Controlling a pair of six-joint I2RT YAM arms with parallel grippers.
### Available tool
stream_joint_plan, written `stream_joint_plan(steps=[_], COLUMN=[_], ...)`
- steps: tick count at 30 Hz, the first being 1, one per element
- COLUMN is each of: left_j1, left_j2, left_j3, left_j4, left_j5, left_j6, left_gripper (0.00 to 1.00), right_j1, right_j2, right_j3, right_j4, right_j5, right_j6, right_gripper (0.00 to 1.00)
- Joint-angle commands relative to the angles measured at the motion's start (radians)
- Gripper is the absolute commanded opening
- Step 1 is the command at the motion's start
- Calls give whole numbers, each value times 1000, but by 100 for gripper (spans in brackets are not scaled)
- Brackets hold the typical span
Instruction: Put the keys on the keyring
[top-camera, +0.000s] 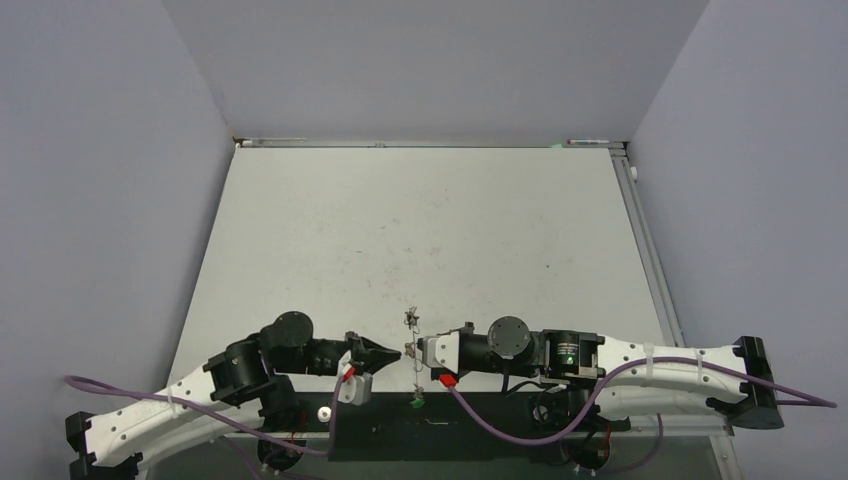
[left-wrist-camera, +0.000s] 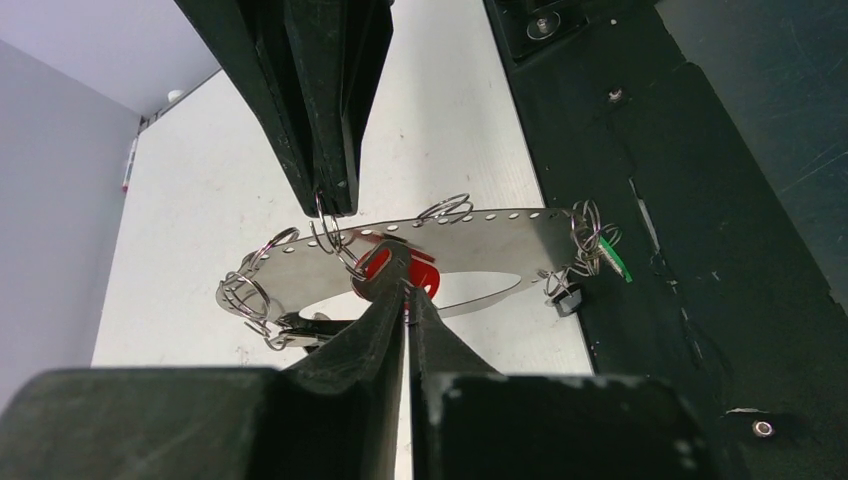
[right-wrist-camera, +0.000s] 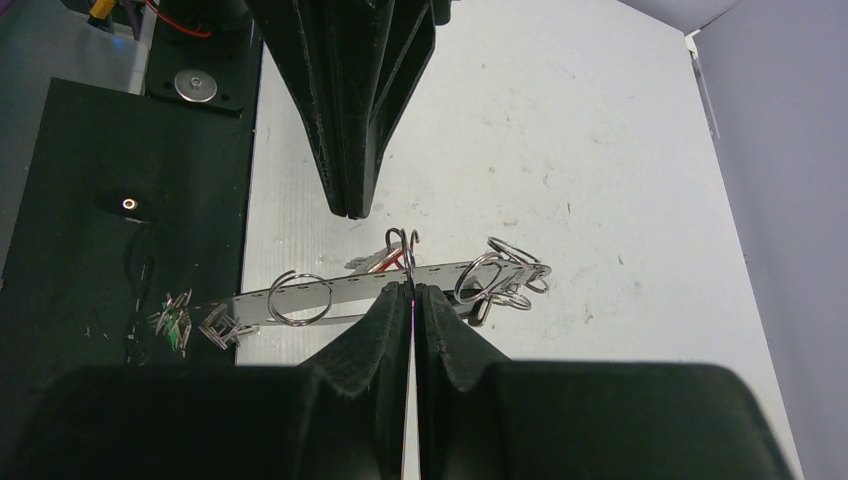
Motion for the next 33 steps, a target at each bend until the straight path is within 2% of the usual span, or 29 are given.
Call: stream_joint_plan(steps=[1, 3, 7, 9, 13, 16, 21, 25, 33], left_j1=[-3, 3, 31, 56, 139, 217, 334, 359, 359], left_j2=[-34, -62, -110, -124, -123, -98, -44, -52, -54], left_j3=[-8, -20, -51, -65, -47, -15, -6, -46, -94], left_j4=[42, 61, 143, 204, 358, 404, 523, 651, 750], left_j5=[-10, -15, -7, 8, -16, 24, 240, 346, 418], left_j6=[-26, -41, -130, -216, -485, -621, -743, -788, -835], left_gripper=[9, 22, 32, 33, 35, 36, 38, 36, 33], right_j1=[-2, -2, -3, -2, -3, -2, -6, -7, -8], right_j2=[-21, -23, -34, -44, -76, -114, -164, -166, -138], right_j3=[29, 27, 12, -3, -46, -82, -144, -164, -167], right_j4=[93, 98, 137, 162, 247, 337, 464, 520, 575], right_j5=[-9, -9, -12, -13, 1, 20, 10, -10, -7], right_j6=[8, 9, 15, 19, 36, 61, 112, 150, 186], right_gripper=[5, 5, 5, 5, 5, 5, 5, 5, 5])
